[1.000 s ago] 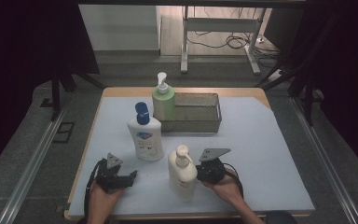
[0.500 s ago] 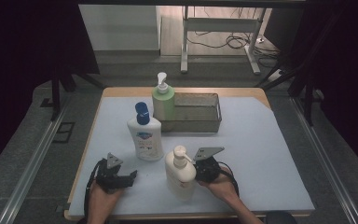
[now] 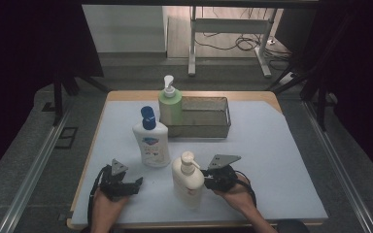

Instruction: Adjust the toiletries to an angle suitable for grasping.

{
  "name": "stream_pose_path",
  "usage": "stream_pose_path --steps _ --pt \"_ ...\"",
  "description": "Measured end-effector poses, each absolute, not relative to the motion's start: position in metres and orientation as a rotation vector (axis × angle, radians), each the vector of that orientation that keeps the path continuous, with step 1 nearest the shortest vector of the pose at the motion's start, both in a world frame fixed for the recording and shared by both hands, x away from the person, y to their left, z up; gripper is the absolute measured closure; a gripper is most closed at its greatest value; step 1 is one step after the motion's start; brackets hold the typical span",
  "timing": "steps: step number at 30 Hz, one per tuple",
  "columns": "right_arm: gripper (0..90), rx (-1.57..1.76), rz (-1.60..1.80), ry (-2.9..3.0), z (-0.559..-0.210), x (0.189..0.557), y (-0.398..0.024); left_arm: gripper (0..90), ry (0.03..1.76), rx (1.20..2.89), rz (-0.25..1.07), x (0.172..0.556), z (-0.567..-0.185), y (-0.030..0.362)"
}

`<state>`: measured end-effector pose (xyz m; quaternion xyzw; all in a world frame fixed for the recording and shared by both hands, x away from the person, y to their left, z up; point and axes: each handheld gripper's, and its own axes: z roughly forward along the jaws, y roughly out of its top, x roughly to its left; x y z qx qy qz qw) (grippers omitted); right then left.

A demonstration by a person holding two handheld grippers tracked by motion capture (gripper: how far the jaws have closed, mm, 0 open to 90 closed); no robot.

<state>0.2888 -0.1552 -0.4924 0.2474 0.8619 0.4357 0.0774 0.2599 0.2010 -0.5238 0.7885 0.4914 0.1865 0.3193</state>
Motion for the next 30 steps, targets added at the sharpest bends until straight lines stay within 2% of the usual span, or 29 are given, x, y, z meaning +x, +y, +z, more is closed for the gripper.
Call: stream_pose_path --steps 19,30 --pt "62.9 0.775 1.306 2.528 -0.479 0.263 -0.19 14.9 1.292 2.073 0.49 0.26 -0.524 0.201" --pt "51.8 0.755 1.328 2.551 -0.475 0.241 -0.2 14.9 1.292 2.073 0.49 0.26 -0.524 0.201"
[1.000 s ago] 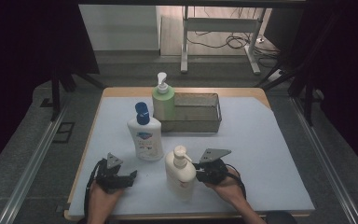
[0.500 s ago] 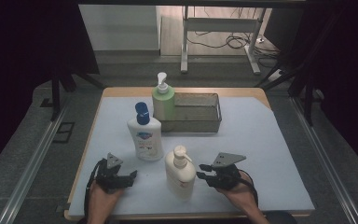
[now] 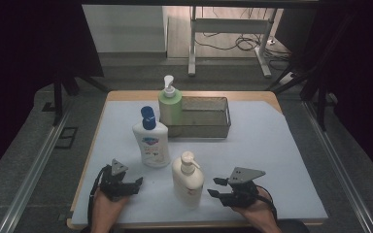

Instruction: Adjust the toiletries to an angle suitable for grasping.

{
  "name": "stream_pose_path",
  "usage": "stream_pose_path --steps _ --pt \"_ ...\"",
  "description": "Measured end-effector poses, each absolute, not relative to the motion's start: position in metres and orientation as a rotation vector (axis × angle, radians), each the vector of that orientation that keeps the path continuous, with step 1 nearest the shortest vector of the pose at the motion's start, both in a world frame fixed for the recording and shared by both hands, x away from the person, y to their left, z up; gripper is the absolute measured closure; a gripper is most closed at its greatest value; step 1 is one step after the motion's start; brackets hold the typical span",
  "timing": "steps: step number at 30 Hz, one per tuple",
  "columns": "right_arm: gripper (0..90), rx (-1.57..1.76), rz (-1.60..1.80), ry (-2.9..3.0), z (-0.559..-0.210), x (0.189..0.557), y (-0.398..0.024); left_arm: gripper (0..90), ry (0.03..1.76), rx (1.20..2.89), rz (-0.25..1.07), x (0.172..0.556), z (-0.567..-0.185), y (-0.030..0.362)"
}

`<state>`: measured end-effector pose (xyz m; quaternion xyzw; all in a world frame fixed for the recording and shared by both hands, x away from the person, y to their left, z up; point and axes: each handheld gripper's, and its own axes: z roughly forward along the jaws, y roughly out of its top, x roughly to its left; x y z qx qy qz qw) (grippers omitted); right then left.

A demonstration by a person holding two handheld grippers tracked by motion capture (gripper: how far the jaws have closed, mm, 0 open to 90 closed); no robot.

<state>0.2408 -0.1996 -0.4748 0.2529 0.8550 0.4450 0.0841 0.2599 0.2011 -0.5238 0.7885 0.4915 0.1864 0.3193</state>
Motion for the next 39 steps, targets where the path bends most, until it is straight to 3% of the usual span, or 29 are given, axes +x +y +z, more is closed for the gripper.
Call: stream_pose_path --steps 5,15,39 --pt "43.2 0.716 1.361 2.571 -0.472 0.23 -0.197 14.9 1.292 2.073 0.49 0.26 -0.524 0.201" --pt "35.2 0.7 1.417 2.582 -0.472 0.225 -0.178 14.9 1.292 2.073 0.49 0.26 -0.524 0.201" --pt "34.3 0.566 1.323 2.577 -0.476 0.224 -0.152 14.9 1.292 2.073 0.49 0.26 -0.524 0.201"
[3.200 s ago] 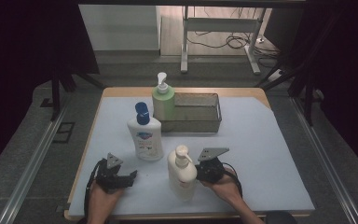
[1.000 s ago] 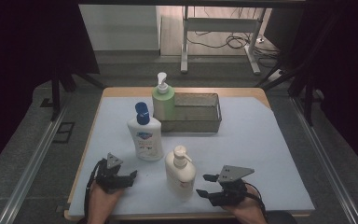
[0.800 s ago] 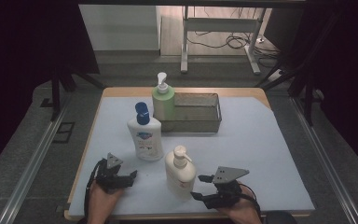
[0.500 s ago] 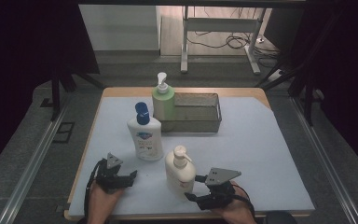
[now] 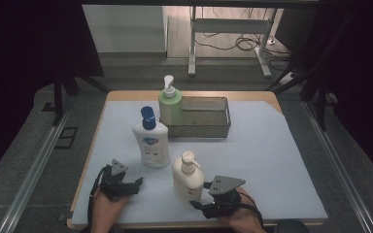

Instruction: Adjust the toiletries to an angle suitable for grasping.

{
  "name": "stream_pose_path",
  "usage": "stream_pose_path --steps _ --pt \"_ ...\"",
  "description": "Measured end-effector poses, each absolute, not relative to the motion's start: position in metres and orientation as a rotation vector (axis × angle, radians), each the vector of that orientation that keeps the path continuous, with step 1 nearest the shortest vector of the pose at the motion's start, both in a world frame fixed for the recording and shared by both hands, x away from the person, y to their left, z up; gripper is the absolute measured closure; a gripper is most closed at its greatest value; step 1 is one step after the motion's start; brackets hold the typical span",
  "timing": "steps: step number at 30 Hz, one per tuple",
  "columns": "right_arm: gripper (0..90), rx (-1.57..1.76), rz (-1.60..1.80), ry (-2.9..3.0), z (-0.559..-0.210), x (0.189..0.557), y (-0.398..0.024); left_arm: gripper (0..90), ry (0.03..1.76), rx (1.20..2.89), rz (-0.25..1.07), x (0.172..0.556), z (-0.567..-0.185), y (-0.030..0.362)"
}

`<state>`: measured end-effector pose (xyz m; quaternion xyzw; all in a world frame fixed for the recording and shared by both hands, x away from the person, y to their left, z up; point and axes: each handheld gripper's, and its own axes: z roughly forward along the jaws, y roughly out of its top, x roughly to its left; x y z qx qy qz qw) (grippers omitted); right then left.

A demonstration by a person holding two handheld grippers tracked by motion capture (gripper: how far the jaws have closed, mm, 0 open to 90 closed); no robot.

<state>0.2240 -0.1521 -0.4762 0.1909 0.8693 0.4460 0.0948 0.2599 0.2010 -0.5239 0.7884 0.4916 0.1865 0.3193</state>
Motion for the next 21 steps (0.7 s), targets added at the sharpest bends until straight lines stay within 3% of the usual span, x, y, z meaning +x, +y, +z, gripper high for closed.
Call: stream_pose_path --steps 7,21 --pt "36.9 0.562 1.299 2.567 -0.476 0.226 -0.156 14.9 1.293 2.072 0.49 0.26 -0.524 0.201" --pt "32.7 0.648 1.345 2.538 -0.473 0.235 -0.156 14.9 1.293 2.073 0.49 0.26 -0.524 0.201"
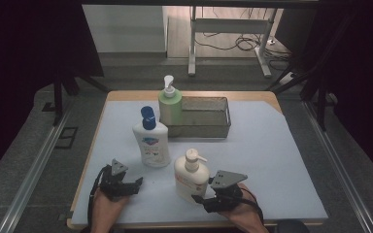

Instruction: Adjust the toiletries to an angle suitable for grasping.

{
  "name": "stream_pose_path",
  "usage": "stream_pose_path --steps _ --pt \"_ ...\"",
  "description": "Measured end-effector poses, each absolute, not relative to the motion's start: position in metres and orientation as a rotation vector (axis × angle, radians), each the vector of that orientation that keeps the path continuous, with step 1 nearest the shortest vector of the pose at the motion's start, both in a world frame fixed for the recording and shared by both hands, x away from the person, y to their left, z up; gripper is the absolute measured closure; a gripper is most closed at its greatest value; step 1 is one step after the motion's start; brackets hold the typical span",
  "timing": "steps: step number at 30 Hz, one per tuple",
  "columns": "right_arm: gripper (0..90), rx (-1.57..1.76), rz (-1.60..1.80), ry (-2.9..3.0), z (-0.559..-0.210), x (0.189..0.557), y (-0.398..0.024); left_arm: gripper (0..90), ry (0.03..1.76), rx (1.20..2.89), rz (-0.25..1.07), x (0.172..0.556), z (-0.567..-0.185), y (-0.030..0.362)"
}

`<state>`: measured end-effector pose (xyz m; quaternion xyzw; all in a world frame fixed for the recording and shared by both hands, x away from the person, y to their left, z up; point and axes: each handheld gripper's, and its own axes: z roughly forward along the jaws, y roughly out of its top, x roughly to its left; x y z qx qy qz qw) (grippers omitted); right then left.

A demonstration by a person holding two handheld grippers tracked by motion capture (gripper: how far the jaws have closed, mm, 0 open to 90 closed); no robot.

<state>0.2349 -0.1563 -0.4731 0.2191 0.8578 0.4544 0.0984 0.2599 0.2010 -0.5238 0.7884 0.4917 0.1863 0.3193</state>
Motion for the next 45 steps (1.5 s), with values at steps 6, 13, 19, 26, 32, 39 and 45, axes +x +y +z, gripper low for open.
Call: stream_pose_path --steps 6,13,19,26,32,39,45 --pt "29.6 0.692 1.401 2.529 -0.46 0.238 -0.154 14.8 1.293 2.073 0.489 0.26 -0.524 0.201" --pt "27.1 0.682 1.371 2.521 -0.448 0.242 -0.139 14.9 1.293 2.073 0.489 0.26 -0.524 0.201" --pt "28.8 0.676 1.354 2.506 -0.442 0.243 -0.131 14.9 1.293 2.072 0.488 0.26 -0.524 0.201" --pt "34.8 0.676 1.345 2.487 -0.441 0.243 -0.131 14.9 1.293 2.071 0.488 0.26 -0.524 0.201" --pt "35.7 0.697 1.339 2.487 -0.44 0.242 -0.131 14.9 1.294 2.071 0.488 0.26 -0.524 0.201" --pt "36.6 0.685 1.325 2.472 -0.435 0.239 -0.131 14.9 1.294 2.069 0.49 0.26 -0.524 0.201" --pt "36.8 0.706 1.323 2.479 -0.427 0.244 -0.136 14.8 1.293 2.071 0.49 0.26 -0.524 0.201"
